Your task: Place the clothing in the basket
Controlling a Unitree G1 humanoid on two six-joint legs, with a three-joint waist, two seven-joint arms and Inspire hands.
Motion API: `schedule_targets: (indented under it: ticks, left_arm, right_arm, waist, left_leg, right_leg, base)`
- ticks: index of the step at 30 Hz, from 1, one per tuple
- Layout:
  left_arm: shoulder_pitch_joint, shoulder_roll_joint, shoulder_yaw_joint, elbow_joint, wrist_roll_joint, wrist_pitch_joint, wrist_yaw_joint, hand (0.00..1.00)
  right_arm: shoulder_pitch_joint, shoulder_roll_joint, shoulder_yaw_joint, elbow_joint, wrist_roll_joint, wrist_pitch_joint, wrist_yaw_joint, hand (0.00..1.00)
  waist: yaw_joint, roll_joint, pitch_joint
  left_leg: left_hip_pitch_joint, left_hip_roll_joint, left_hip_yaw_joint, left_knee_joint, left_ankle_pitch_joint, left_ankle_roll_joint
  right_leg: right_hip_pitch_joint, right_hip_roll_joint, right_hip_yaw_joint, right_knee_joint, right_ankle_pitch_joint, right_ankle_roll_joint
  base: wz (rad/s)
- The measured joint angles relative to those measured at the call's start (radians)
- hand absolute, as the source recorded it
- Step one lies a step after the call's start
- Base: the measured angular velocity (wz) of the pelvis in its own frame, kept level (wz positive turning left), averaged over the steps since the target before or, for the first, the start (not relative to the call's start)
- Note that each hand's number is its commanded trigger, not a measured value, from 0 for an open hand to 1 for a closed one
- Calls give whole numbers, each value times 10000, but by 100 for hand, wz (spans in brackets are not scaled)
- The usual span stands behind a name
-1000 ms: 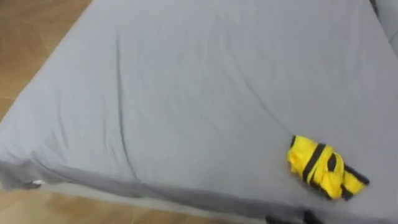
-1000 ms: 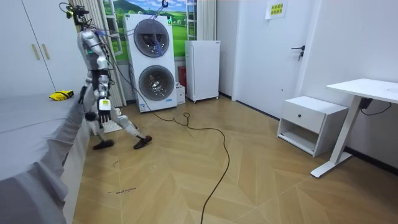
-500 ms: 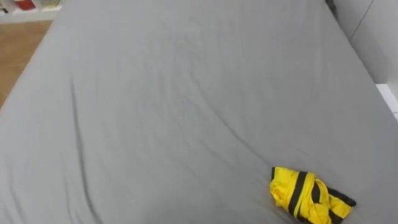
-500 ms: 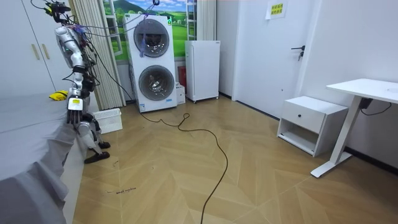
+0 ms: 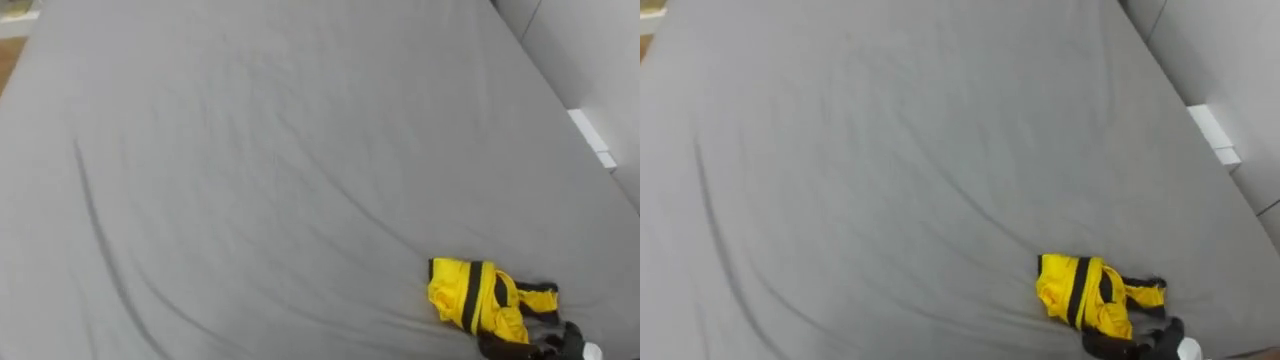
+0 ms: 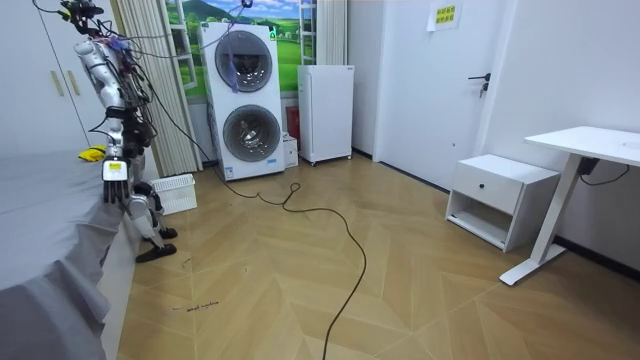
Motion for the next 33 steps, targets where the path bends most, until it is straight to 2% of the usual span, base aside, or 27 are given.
schedule_targets:
  ticks: [2, 3, 4, 5, 6, 7, 8, 10, 15, 22, 27, 33]
  left_arm:
    - [-103, 2, -22, 162, 0, 42, -13, 0]
    - [-139, 32, -27, 190, 0, 58, -11, 0]
    - [-138, 45, -29, 192, 0, 66, -9, 0]
    - [-141, 56, -30, 201, 0, 99, 9, 0]
    - [-139, 56, -55, 194, -9, 119, 20, 0]
    - [-143, 57, -84, 183, -8, 150, 35, 0]
    - [-165, 57, -203, 136, -10, 217, 77, 0]
    - [-268, 56, -442, 122, -4, 341, 164, 0]
    - [-410, 44, -606, 135, -5, 504, 169, 0]
    - [-482, 73, -868, 140, -15, 664, 91, 0]
    - [-479, 163, -897, 139, -17, 680, -86, 0]
    - [-465, 181, -903, 128, -188, 679, -104, 0]
  right_arm:
    - [-22, -57, 26, -945, -18, -154, -340, 0]
    - [-204, -122, 71, -1344, -66, -614, -475, 0]
    - [-331, -153, 100, -1490, -148, -825, -473, 0]
    - [-502, -177, 108, -1743, -414, -1232, -457, 0]
    - [-684, -187, 131, -1977, -564, -1536, -436, 0]
    - [-770, -187, 154, -2060, -700, -1654, -427, 0]
    - [-895, -190, 207, -2198, -866, -1866, -401, 0]
    - [-986, -188, 280, -2227, -1103, -2032, -188, 0]
    - [-944, -156, 329, -2111, -1196, -2043, 395, 0]
    - [-952, -166, 428, -2114, -1198, -2077, 849, 0]
    - [-937, -169, 1049, -2023, -1251, -2126, 1480, 0]
    - [-650, -112, 1321, -1751, -1527, -2183, 2124, 0]
  waist:
    - [-4, -10, -9]
    - [-38, -33, -33]
    - [-108, -59, -56]
    - [-163, -109, -182]
    - [-139, -141, -231]
    - [-140, -160, -257]
    - [-140, -183, -252]
    - [-138, -180, -249]
    - [-147, -62, -173]
    - [-147, -52, -173]
    - [-140, -56, -171]
    - [-131, -60, -173]
  left_leg:
    - [-5, 13, 35, -89, 18, -18]
    - [-8, 26, 29, -102, 25, -28]
    - [-9, 38, 8, -111, 30, -38]
    - [1, 70, -10, -178, 55, -47]
    - [45, 105, -41, -223, 78, -62]
    - [52, 114, -73, -252, 89, -70]
    - [110, 132, -81, -302, 106, -73]
    - [187, 148, -118, -355, 105, -74]
    - [320, 102, -169, -656, 178, -69]
    - [296, 71, -167, -847, 271, -76]
    - [312, 69, -166, -866, 271, -77]
    - [395, 69, -233, -865, 271, -76]
  right_leg:
    - [-33, 17, -1, -83, 31, -17]
    - [-12, 43, -5, -146, 49, -29]
    - [23, 65, -12, -204, 65, -32]
    - [87, 112, -36, -351, 125, -65]
    - [225, 151, -95, -534, 207, -126]
    - [280, 163, -140, -622, 245, -150]
    - [388, 182, -203, -783, 288, -153]
    - [566, 210, -277, -989, 341, -147]
    - [694, 200, -335, -1157, 398, -150]
    - [530, 186, -329, -1162, 397, -150]
    - [537, 183, -337, -1181, 396, -150]
    - [717, 181, -403, -1317, 396, -150]
  base:
    - [-4]
    - [4]
    - [13]
    - [16]
    - [16]
    - [15]
    - [14]
    - [14]
    - [4]
    - [0]
    - [0]
    - [3]
